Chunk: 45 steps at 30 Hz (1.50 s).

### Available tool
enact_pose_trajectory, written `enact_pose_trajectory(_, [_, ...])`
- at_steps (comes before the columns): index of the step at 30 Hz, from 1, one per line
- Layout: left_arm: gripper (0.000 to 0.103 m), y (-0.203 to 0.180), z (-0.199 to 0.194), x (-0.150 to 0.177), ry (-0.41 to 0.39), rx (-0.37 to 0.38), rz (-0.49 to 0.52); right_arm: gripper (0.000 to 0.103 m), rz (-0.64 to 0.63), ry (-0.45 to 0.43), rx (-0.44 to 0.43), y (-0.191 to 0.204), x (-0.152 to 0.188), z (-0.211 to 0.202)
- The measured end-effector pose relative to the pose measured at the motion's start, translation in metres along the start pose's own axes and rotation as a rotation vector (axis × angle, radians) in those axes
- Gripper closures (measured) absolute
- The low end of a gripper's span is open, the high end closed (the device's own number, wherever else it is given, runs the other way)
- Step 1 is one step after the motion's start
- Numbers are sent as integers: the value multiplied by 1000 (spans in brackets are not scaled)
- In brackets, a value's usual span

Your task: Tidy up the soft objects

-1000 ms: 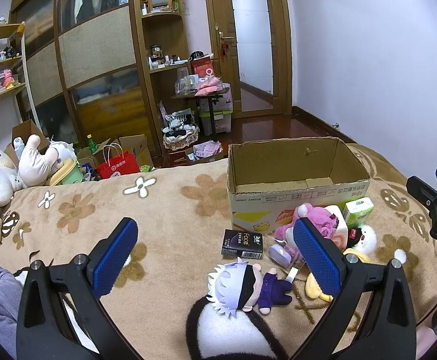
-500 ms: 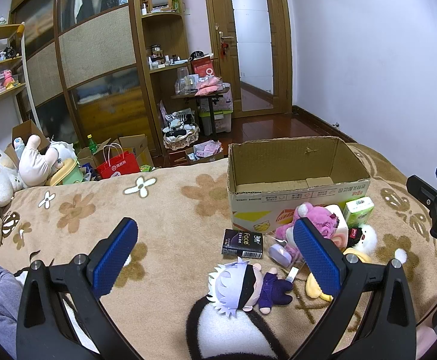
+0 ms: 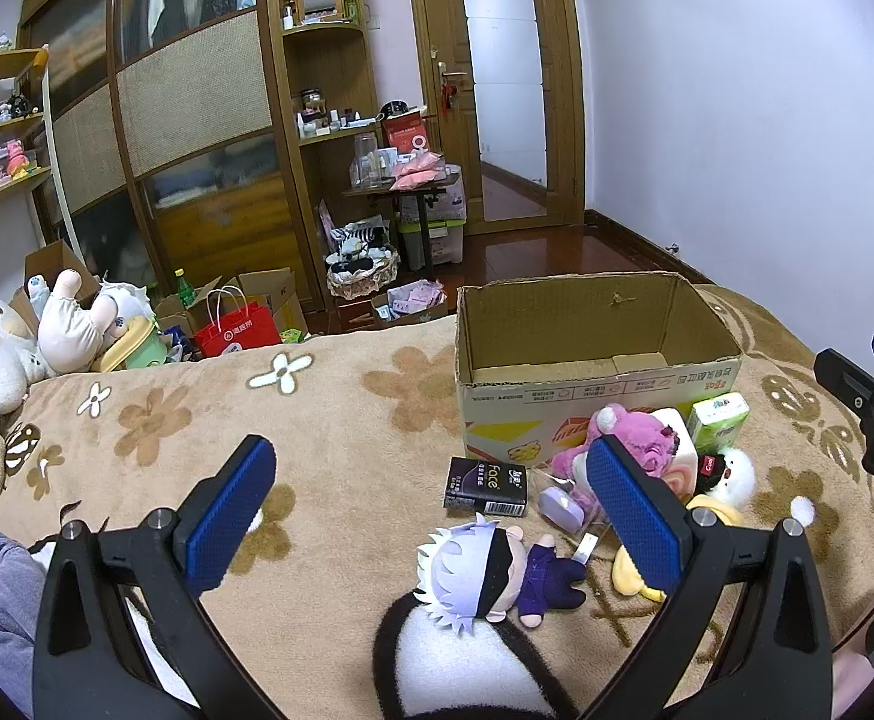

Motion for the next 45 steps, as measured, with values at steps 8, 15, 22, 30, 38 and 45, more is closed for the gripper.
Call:
enact_pose_trajectory(8, [1,0,0,0,0,-1,0,0,1,0,2,0,0,0])
enact_pose_trajectory(15, [1,0,0,0,-1,-2,0,0,2,0,1,-1,0,0])
enact_pose_trajectory(22, [1,0,0,0,0,-4,-1,0,3,-1,2,-1,0,0])
enact_pose_trajectory(30, [1,0,0,0,0,-4,0,0,3,-6,5,-1,-1,-1])
enact_pose_trajectory(38, [1,6,0,3,1,-3,0,0,4,-5,4,-1,-1,0])
enact_pose_trajectory(45, [1,6,2,3,4,-2,-1,0,5,-4,4,-2,-1,0])
Point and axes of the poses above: each gripper's, at about its wrist camera, not at the fingertips, and z roughly the way its jaws point, y to its left, x to its underside, the point moved 2 cm from there along z, roughly the way its jaws point, and after that the axes turned 3 degrees about -x, right-handed, at the moved point
